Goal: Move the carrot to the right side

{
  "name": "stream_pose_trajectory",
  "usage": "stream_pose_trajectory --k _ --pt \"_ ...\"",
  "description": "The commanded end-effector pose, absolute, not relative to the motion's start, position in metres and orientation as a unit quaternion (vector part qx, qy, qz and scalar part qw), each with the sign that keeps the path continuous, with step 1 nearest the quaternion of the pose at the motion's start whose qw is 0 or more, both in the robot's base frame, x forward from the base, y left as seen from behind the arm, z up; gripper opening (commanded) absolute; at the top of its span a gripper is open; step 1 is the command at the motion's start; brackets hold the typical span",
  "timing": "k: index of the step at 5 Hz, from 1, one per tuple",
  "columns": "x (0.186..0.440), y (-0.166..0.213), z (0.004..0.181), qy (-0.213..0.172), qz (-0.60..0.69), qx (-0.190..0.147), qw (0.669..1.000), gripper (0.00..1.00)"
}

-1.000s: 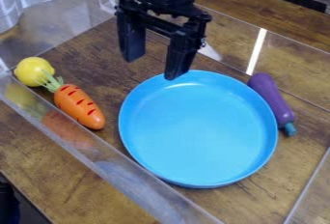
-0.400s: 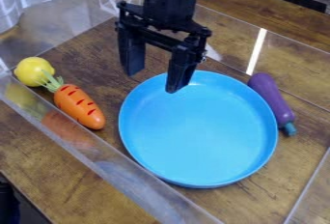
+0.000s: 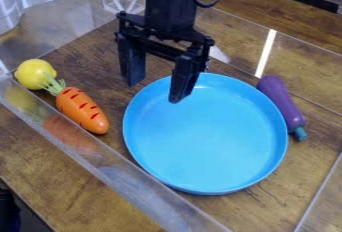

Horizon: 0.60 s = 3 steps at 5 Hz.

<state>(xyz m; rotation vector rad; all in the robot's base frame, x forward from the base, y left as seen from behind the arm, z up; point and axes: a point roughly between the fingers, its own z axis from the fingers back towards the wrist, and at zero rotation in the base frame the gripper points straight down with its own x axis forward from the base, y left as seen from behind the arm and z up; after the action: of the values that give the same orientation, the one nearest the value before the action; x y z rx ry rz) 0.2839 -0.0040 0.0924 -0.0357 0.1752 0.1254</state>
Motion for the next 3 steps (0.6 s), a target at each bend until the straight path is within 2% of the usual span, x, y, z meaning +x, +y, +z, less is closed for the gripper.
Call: stream_pose_trajectory --k 1,3 --pt "0.2856 0.0046 0.0953 0.076 0.09 -0.022 0.993 1.0" --pt "0.2829 0.0102 0.086 0.085 0.131 -0.028 0.987 1.0"
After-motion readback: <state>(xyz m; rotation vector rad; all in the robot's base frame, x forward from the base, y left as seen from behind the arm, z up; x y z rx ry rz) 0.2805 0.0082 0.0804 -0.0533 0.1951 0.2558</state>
